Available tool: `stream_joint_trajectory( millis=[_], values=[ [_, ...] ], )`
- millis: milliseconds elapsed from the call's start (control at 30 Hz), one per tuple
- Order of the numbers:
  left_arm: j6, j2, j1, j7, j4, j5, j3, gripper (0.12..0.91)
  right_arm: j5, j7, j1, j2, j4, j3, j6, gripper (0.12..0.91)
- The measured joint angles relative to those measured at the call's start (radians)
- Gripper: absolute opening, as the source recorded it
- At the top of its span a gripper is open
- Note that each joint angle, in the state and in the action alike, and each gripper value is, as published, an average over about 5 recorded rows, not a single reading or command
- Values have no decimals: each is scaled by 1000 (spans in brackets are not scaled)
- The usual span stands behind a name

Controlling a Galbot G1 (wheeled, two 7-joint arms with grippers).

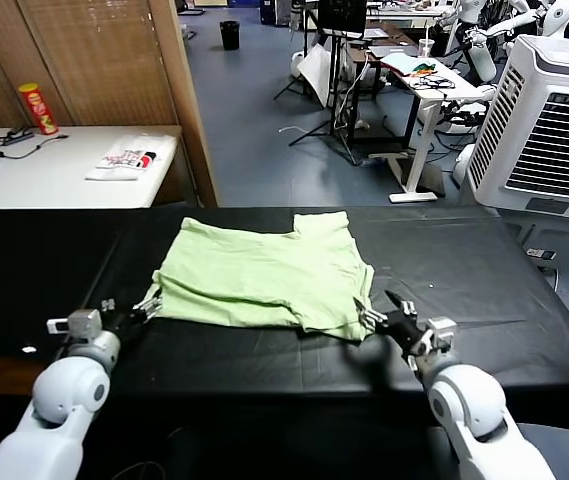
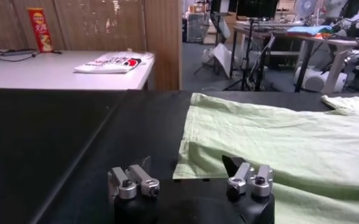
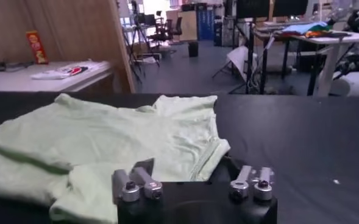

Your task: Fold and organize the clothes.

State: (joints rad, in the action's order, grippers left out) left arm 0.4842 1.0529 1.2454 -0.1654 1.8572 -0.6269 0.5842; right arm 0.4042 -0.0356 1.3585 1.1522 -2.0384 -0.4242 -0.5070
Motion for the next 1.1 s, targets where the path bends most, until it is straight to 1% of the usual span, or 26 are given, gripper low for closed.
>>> stream_joint_trajectory(
  millis=[133,300,467,533,567,600,667,700,767,800,867,900,933,1000,1033,1100],
  values=[
    [8,-1,0,0,-7,-51,10,798,-23,-1,10,8,0,14,-3,690],
    [15,-1,-2,1,-18,-77,13,798,-47,-9,15,12,7,28,-4,586],
    [19,-1,-11,1,-35,-96,13,797,-52,-10,8,18,19,35,-6,416],
    [20,-1,-13,3,-41,-105,13,788,-53,-10,4,20,24,36,-8,349],
    [21,-1,-15,4,-44,-110,13,770,-53,-10,3,20,27,36,-9,323],
    [23,-1,-16,6,-48,-115,13,736,-52,-10,1,21,29,36,-10,293],
    [28,-1,-19,9,-55,-126,12,656,-51,-9,-2,21,32,36,-13,261],
    [31,-1,-20,11,-59,-131,12,592,-51,-9,-4,21,33,36,-14,245],
    [36,-1,-22,13,-66,-136,12,491,-49,-9,-7,21,35,35,-16,226],
    [39,-1,-22,15,-69,-137,12,424,-49,-9,-9,21,35,35,-17,217],
    [44,-3,-22,20,-73,-138,12,323,-47,-9,-11,20,35,35,-18,206],
    [46,-4,-21,23,-74,-140,12,257,-47,-9,-12,20,35,35,-19,199],
    [49,-5,-21,26,-75,-141,11,207,-47,-8,-13,19,35,35,-21,194],
    [52,-7,-21,30,-76,-145,10,142,-46,-3,-13,18,34,34,-27,175],
    [53,-8,-21,31,-77,-145,9,126,-46,1,-13,17,34,33,-32,164],
    [54,-8,-24,32,-80,-141,7,126,-44,12,-14,13,31,30,-48,139]
  ],
)
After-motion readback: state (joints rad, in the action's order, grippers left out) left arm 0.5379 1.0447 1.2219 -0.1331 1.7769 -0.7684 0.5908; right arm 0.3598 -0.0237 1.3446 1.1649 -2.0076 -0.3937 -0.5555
